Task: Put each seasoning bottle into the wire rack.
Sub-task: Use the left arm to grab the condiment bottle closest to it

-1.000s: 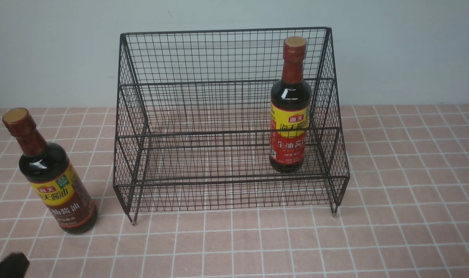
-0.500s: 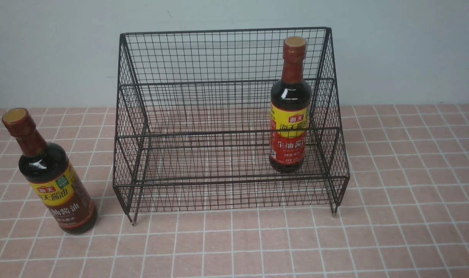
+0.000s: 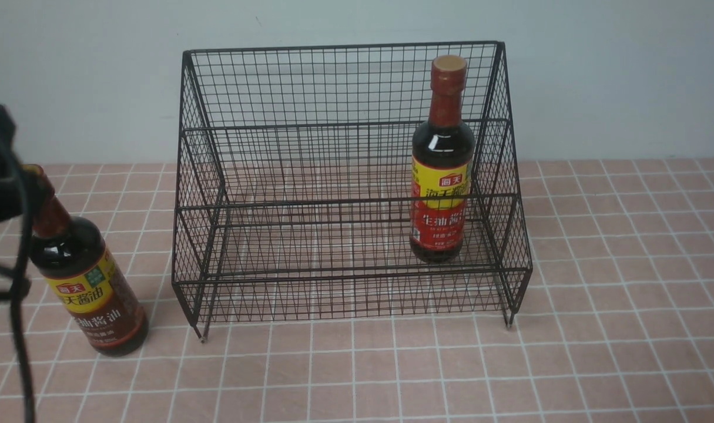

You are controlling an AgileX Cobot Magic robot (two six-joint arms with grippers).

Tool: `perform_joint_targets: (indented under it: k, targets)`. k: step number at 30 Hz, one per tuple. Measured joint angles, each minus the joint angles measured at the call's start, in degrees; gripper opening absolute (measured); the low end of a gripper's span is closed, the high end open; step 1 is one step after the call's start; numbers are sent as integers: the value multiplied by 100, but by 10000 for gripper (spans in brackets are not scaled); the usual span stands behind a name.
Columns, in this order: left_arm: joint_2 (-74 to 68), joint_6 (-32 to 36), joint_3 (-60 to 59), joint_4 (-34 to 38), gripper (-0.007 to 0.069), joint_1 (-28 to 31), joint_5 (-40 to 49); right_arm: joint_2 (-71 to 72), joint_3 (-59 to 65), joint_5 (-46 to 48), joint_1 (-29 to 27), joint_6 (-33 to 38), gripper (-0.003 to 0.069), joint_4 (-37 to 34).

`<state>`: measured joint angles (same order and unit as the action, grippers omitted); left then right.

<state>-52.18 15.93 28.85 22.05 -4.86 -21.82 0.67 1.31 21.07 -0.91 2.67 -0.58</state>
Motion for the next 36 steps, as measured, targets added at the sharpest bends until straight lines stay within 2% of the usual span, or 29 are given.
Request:
perform_joint_targets:
  k: [3, 4, 7, 12, 17, 22, 27, 28, 31, 36]
  targets:
    - [-421, 174, 162, 659, 550, 0, -178, 0, 0, 0, 0, 0, -12, 0]
    - [-469, 187, 168, 737, 550, 0, -193, 0, 0, 0, 0, 0, -12, 0]
    - [-754, 470, 216, 1136, 617, 0, -344, 0, 0, 0, 0, 0, -12, 0]
    - [-1275, 843, 216, 1341, 635, 0, -430, 0, 0, 0, 0, 0, -12, 0]
    - [-1670, 886, 216, 1360, 631, 0, -557, 0, 0, 0, 0, 5, -12, 0]
    - [-1949, 886, 216, 1360, 596, 0, -557, 0, 0, 0, 0, 5, -12, 0]
    - [-2259, 889, 216, 1360, 496, 0, -557, 0, 0, 0, 0, 5, -12, 0]
    - [-2291, 889, 216, 1360, 464, 0, -557, 0, 0, 0, 0, 5, -12, 0]
    - [-2328, 854, 230, 1302, 254, 0, -514, 0, 0, 0, 0, 11, -12, 0]
    - [-2209, 908, 316, 826, 258, 0, -144, 0, 0, 0, 0, 11, -12, 0]
